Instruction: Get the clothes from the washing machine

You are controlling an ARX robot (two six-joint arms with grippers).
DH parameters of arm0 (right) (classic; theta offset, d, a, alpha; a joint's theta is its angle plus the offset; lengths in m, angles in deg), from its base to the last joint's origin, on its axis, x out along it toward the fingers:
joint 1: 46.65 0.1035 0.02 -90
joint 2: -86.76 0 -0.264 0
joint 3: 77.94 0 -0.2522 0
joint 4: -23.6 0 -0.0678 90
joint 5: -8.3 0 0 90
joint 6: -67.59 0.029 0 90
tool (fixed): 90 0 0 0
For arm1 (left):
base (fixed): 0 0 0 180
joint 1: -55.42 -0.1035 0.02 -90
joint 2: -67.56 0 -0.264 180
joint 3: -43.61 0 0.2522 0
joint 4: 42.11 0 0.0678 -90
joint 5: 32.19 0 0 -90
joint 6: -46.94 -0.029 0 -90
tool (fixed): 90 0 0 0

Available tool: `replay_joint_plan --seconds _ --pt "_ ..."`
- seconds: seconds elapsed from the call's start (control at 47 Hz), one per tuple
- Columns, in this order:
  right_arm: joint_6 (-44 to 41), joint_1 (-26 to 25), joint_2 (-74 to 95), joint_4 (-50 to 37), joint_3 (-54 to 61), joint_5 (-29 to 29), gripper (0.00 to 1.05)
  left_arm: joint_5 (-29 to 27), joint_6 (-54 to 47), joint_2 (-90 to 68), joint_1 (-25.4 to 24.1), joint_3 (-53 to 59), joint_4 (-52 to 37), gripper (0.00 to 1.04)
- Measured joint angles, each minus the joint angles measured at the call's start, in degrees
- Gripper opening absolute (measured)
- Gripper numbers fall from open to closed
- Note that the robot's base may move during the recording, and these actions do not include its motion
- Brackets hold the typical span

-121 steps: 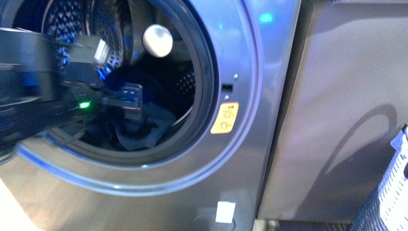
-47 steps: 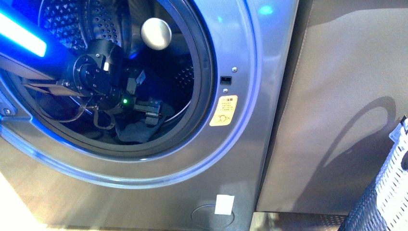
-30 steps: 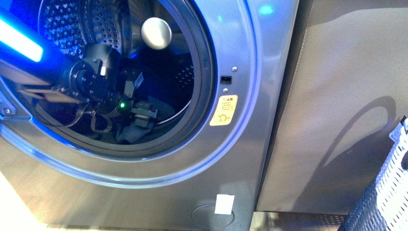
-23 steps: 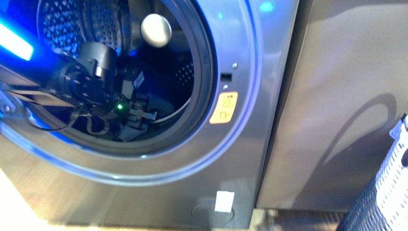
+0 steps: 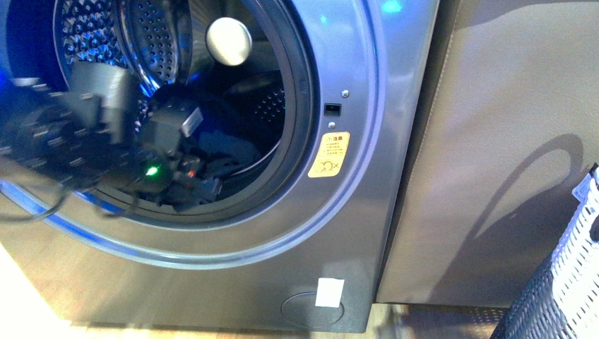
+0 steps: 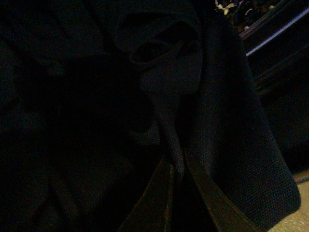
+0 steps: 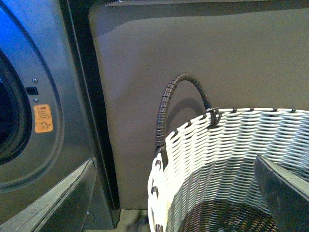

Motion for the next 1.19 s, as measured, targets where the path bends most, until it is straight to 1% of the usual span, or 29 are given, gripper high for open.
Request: replay_joint_plan --seconds 0.128,0.277,0.681,1.001,1.193 --pt "0.00 0.00 0.00 0.00 0.00 0.00 0.97 2.14 -0.28 5.16 -0.35 6.05 -2.95 0.06" --pt "0.00 0.00 0.00 0.00 0.00 0.00 0.97 3.63 -0.59 9.77 -0.55 10.27 -4.44 0.06" --pt "0.00 0.00 0.00 0.00 0.00 0.00 0.97 7.63 -1.95 24.55 -0.72 17.88 -5.73 0.06" --pt "0.00 0.00 0.00 0.00 0.00 0.00 0.97 11.80 -3.30 38.60 -2.10 19.96 -1.79 0.06" --pt "0.00 0.00 0.00 0.00 0.00 0.00 0.97 14.34 -3.43 46.25 -2.75 17.84 3.34 0.06"
